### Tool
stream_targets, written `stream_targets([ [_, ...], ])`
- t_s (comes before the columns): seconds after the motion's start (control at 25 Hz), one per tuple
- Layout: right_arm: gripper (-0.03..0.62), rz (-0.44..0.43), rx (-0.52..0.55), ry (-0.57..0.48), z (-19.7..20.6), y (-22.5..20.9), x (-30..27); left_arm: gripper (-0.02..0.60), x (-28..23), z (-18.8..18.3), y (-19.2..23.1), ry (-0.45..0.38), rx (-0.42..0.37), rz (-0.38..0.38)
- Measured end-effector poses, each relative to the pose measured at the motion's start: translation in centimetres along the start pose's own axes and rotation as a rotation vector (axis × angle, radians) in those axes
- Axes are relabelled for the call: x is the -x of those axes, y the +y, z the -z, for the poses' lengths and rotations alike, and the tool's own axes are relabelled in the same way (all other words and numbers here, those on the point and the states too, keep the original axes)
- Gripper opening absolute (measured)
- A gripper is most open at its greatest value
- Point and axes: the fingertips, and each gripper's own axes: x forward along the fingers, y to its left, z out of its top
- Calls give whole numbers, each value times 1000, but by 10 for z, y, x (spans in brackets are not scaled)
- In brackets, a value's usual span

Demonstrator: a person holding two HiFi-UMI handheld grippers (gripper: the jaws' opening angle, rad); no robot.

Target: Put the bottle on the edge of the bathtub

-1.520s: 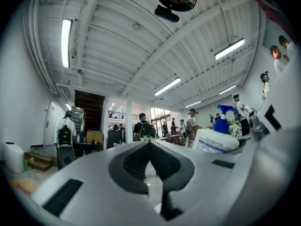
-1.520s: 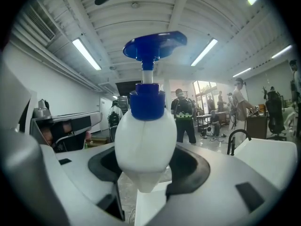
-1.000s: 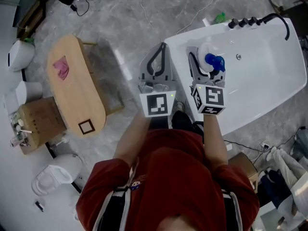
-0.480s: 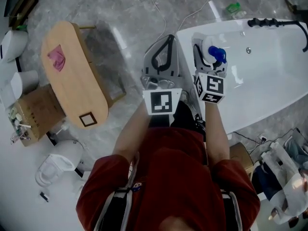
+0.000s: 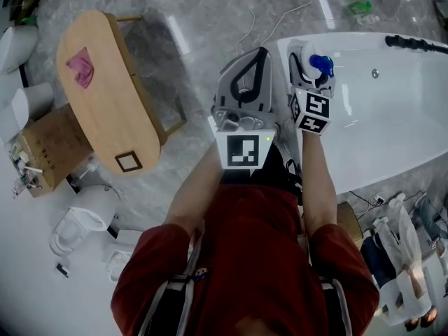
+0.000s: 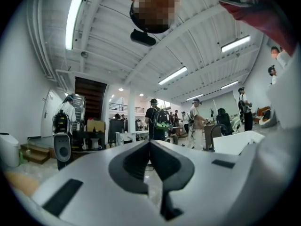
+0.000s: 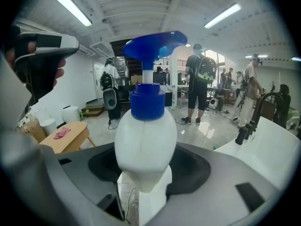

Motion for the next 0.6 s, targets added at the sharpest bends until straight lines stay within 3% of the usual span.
stream_targets([
  [0.6, 267, 40, 0, 96, 56, 4, -50, 16, 3, 36, 8, 59, 30, 24],
])
